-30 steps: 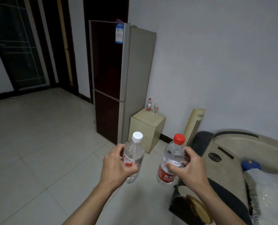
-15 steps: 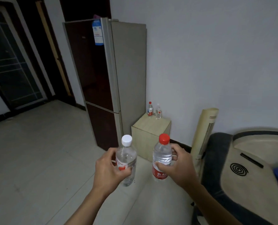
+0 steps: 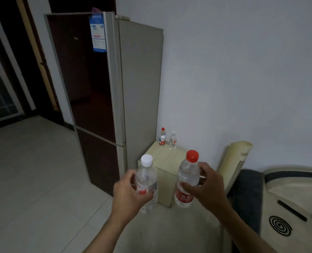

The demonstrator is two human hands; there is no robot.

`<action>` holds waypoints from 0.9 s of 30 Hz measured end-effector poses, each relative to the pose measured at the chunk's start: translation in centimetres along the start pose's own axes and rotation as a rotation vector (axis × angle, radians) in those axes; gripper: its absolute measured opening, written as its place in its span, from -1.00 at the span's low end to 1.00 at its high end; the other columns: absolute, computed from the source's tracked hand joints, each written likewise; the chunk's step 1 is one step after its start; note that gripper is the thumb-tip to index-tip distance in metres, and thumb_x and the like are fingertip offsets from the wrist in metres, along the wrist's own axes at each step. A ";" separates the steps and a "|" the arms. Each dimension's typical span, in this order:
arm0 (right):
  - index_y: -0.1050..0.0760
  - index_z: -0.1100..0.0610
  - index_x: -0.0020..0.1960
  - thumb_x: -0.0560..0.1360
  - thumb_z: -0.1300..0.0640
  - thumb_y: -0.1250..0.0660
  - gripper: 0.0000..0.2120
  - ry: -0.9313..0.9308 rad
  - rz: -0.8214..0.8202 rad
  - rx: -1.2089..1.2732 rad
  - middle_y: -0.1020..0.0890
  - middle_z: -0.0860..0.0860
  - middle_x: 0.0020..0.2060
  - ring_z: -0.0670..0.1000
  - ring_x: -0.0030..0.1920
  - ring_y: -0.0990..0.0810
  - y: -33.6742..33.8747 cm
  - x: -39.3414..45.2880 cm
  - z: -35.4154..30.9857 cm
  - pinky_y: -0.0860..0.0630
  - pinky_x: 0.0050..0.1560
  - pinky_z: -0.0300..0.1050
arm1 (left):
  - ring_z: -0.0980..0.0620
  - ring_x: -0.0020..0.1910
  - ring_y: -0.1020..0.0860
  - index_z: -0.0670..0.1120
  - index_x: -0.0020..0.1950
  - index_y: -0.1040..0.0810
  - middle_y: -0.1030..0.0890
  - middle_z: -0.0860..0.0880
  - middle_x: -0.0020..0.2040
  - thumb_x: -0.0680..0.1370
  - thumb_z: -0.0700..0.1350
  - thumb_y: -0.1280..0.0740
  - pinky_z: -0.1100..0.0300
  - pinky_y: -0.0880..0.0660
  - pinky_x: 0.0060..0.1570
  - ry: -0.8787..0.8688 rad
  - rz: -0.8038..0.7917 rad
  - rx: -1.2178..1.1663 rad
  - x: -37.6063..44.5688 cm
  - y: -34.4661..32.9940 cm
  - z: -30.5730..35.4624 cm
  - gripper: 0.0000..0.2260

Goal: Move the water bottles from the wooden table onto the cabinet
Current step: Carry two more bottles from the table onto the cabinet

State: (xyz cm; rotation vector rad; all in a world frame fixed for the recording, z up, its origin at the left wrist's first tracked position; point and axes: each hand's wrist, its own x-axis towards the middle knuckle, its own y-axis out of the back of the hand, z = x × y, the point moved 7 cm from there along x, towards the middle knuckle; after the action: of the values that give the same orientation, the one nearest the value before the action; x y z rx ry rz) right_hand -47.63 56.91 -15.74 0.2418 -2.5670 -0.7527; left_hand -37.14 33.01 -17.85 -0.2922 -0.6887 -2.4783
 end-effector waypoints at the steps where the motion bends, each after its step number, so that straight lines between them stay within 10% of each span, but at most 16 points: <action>1: -0.44 -0.17 0.09 0.25 -0.05 -0.61 -0.50 -0.009 0.012 -0.022 -0.60 -0.27 -0.05 -0.22 -0.05 -0.63 -0.5 1.4 -0.1 -0.58 -0.06 -0.32 | 0.20 -0.22 -0.62 0.11 -0.05 -0.54 -0.65 0.16 -0.19 0.17 -0.01 -0.61 0.26 -0.59 -0.23 -0.002 -0.008 -0.010 1.8 -0.1 -0.8 -0.57; 21: -0.52 -0.11 0.11 0.22 0.02 -0.65 -0.48 -0.248 0.124 -0.046 -0.67 -0.22 -0.05 -0.18 -0.05 -0.65 -5.8 21.7 11.0 -0.65 -0.01 -0.12 | 0.27 -0.21 -0.60 0.20 -0.14 -0.43 -0.64 0.17 -0.21 0.15 0.14 -0.55 0.42 -0.47 -0.31 -0.031 -0.233 0.005 29.0 -11.5 -9.5 -0.59; 27: -0.47 -0.10 0.17 0.24 0.00 -0.64 -0.43 -0.301 0.135 -0.014 -0.63 -0.19 0.02 -0.15 0.01 -0.62 -6.5 31.0 17.3 -0.61 0.08 -0.12 | 0.29 -0.17 -0.59 0.12 -0.14 -0.49 -0.65 0.17 -0.23 0.18 -0.11 -0.65 0.46 -0.46 -0.29 -0.006 -0.279 0.063 37.4 -17.6 -10.5 -0.57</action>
State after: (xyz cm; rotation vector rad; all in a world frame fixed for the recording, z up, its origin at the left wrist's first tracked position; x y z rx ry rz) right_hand -82.81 50.74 -20.70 -0.0549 -2.8227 -0.8088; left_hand -78.49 23.36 -21.32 -0.1904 -0.8595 -2.7122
